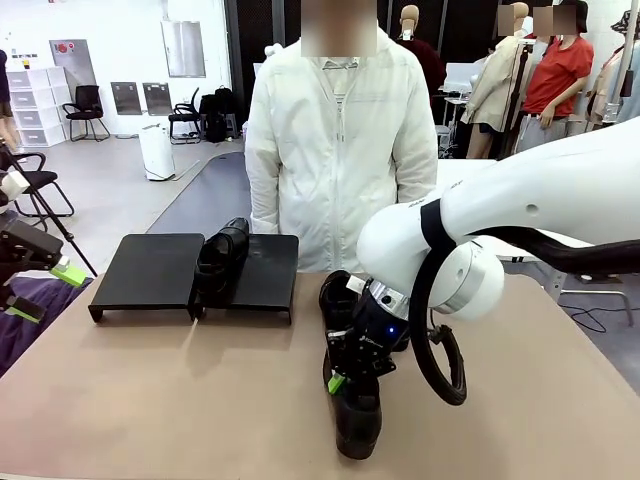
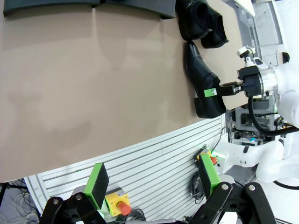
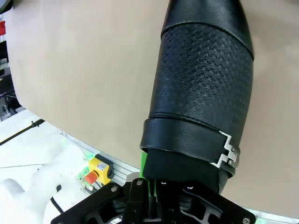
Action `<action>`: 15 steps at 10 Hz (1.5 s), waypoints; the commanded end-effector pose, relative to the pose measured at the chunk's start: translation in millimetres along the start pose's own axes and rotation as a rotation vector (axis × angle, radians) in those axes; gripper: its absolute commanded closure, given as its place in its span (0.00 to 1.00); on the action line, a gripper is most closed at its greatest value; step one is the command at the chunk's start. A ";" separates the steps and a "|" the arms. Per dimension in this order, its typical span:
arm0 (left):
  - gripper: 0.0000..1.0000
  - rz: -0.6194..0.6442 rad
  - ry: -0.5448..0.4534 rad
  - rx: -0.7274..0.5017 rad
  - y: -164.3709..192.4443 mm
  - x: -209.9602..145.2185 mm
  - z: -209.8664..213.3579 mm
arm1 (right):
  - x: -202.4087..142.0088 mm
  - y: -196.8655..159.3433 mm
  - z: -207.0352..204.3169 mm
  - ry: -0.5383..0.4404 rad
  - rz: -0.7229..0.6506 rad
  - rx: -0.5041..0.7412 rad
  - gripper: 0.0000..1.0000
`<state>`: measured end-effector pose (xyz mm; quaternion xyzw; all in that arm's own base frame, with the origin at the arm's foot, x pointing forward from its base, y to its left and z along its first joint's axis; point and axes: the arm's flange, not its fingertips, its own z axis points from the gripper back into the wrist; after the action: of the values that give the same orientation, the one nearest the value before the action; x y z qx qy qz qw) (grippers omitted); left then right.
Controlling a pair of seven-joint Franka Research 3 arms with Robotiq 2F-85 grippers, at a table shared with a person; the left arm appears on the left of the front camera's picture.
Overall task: Organize the shoes by placing them on the stand.
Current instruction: Pick up one Shoe and place it in the middle of the table.
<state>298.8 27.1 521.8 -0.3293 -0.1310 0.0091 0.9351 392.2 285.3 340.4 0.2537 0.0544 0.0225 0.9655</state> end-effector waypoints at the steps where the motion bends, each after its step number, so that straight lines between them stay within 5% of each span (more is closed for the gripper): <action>1: 0.00 -0.010 0.006 -0.008 2.6 0.2 1.8 | 4.9 1.8 2.0 0.050 0.015 0.059 0.50; 2: 0.00 -0.010 0.006 -0.008 2.6 0.2 1.8 | 5.0 1.2 3.4 0.056 0.025 0.068 0.00; 6: 0.00 -0.010 0.006 -0.008 2.6 0.2 1.8 | 5.2 -6.8 42.2 0.040 0.014 0.130 0.00; 7: 0.00 -0.010 0.006 -0.008 2.6 0.2 1.8 | 4.4 -19.1 73.9 0.046 0.015 0.183 0.00; 9: 0.00 -0.010 0.006 -0.008 2.6 0.2 1.8 | 0.1 -67.3 149.6 0.046 0.011 0.073 0.00; 13: 0.00 -0.010 0.006 -0.008 2.6 0.2 1.8 | -44.0 -210.8 287.7 -0.301 -0.283 0.241 0.00; 15: 0.00 -0.010 0.006 -0.008 2.6 0.2 1.8 | -65.3 -247.3 304.0 -0.430 -0.380 0.313 0.00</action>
<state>298.7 27.6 521.9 -0.3295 -0.1311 0.0097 0.9350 372.4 -94.1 500.2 0.3696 -0.0665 -0.2065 0.9035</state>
